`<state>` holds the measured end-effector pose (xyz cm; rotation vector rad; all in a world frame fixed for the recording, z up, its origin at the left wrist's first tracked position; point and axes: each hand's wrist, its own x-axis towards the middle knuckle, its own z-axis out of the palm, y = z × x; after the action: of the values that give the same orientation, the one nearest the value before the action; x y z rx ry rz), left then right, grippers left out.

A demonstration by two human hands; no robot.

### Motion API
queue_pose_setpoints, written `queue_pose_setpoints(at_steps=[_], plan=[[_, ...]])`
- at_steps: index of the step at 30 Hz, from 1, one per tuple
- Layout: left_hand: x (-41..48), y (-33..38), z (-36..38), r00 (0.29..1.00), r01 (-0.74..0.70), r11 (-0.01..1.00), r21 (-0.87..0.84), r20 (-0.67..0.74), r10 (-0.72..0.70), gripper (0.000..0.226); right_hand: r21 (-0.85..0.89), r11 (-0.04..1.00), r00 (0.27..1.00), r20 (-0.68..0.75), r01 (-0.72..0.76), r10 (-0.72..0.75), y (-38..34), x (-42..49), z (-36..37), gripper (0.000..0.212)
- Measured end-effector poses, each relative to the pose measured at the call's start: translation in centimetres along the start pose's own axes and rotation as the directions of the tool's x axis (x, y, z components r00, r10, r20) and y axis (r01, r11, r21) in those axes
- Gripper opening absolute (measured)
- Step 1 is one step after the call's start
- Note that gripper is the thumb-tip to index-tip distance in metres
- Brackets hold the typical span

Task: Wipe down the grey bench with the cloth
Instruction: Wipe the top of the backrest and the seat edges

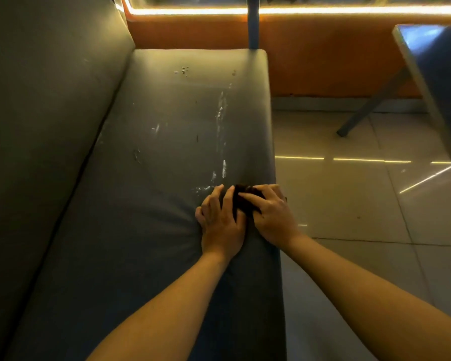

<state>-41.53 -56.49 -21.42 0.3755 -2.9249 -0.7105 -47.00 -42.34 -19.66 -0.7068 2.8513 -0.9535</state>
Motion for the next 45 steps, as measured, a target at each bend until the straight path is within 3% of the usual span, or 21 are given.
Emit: queue_pose_setpoints(at_steps=[5,8,11,13,18,21,26,29,35,38,40,42,43,45], plan=[[-0.5,0.1,-0.1,0.999,0.009,1.0,0.015,0.041,-0.009,0.061,-0.095,0.993,0.996,-0.048,0.064,-0.069,0.6,1.2,-0.7,0.036],[-0.3,0.1,-0.1,0.999,0.033,0.999,0.03,0.011,-0.033,0.058,-0.021,0.984,0.968,-0.183,-0.177,0.17,1.3,6.1,-2.1,0.036],[0.1,0.3,0.3,0.999,0.049,0.998,0.033,0.009,-0.05,0.055,0.039,0.954,0.944,-0.14,-0.297,0.299,1.1,9.5,-2.1,0.043],[0.0,0.3,0.4,0.998,0.057,0.998,0.03,0.002,-0.057,0.054,0.032,0.96,0.953,-0.114,-0.278,0.28,0.5,8.9,-1.0,0.045],[-0.2,0.4,0.3,0.999,0.044,0.999,0.015,-0.01,-0.044,0.06,-0.017,0.999,0.998,-0.058,0.028,-0.029,-0.1,2.4,0.1,0.038],[-0.2,0.0,0.0,1.0,0.021,0.999,0.04,0.004,-0.021,0.058,-0.015,0.997,0.995,-0.054,0.08,-0.08,0.8,1.3,0.3,0.038],[0.0,0.3,0.3,0.999,-0.003,0.992,0.124,0.042,-0.003,0.053,0.133,0.969,0.941,-0.243,-0.209,0.236,2.6,6.3,-0.3,0.039],[0.2,0.3,0.3,0.999,-0.011,0.986,0.168,0.031,0.006,0.052,0.224,0.931,0.906,-0.249,-0.289,0.342,3.0,7.8,-0.4,0.04],[0.3,1.0,0.2,0.996,0.004,0.963,0.27,0.086,-0.028,0.058,0.271,0.943,0.94,-0.224,-0.194,0.258,1.6,1.6,1.2,0.036],[0.4,2.0,-0.5,0.993,0.027,0.973,0.23,0.107,-0.053,0.054,0.368,0.909,0.931,-0.221,-0.195,0.289,1.1,-1.4,0.8,0.036],[0.8,3.6,-0.7,0.995,-0.028,0.985,0.169,0.1,0.011,0.052,0.431,0.885,0.931,-0.219,-0.177,0.293,1.5,-1.8,0.3,0.036],[1.5,5.7,-0.1,0.992,-0.077,0.993,0.09,0.108,0.067,0.054,0.601,0.769,0.883,-0.218,-0.215,0.417,2.4,-0.6,-0.5,0.039],[1.7,6.6,0.4,0.988,-0.082,0.995,0.063,0.132,0.073,0.057,0.751,0.615,0.825,-0.174,-0.242,0.538,2.7,0.4,-1.2,0.04],[1.8,7.2,1.5,0.983,-0.09,0.994,0.069,0.167,0.078,0.06,0.957,0.21,0.706,-0.007,-0.201,0.708,3.3,2.6,-2.6,0.04]])
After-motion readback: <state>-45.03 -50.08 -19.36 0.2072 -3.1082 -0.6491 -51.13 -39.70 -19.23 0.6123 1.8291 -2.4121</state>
